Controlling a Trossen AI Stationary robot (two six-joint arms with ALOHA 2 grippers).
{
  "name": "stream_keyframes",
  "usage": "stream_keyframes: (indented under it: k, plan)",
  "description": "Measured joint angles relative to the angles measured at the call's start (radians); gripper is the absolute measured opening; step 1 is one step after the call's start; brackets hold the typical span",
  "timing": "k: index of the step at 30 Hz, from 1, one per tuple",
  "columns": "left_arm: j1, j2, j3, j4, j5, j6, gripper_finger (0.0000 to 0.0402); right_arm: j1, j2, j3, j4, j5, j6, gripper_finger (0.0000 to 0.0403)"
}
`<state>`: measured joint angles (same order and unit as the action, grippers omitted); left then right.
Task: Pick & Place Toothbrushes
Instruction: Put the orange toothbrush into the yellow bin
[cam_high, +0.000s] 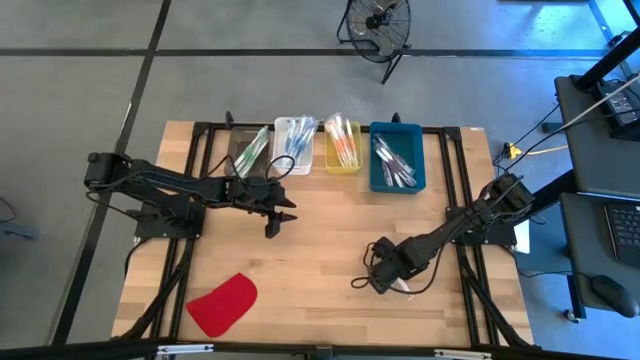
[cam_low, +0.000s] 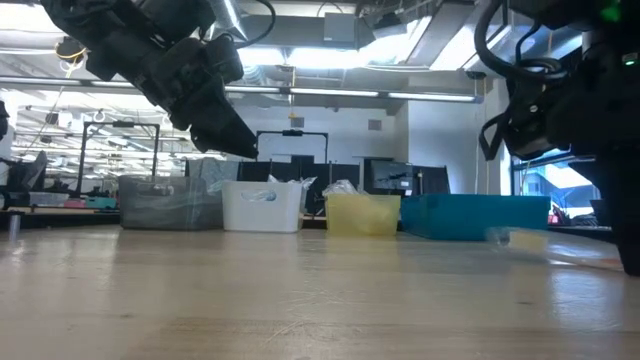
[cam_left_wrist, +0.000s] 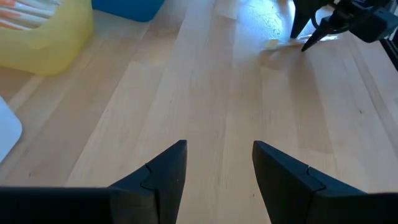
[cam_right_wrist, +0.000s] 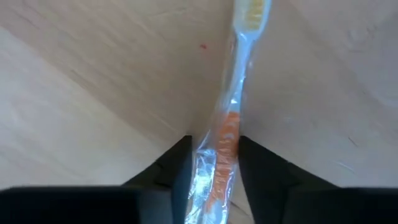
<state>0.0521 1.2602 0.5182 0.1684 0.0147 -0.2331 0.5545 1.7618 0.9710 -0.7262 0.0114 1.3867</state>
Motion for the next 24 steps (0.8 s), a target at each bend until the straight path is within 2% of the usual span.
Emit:
stream_keyframes:
  k: [7,11,20,24]
  plan:
    - [0.000,0.000,0.000,-0.007,0.000,0.000,0.0178,-0.002,0.001,0.000,-0.008,0.001,0.012,0.0065]
    - [0.000,0.000,0.000,-0.007,0.001,0.001,0.0177,-0.015,0.001,0.000,-0.011,-0.005,0.009,0.0035]
    - [0.000,0.000,0.000,-0.016,0.004,0.002,0.0175,-0.054,-0.026,-0.005,-0.008,0.011,-0.060,0.0045]
    - [0.000,0.000,0.000,-0.016,0.005,-0.007,0.0175,-0.078,-0.041,-0.005,0.015,0.044,-0.128,0.0028]
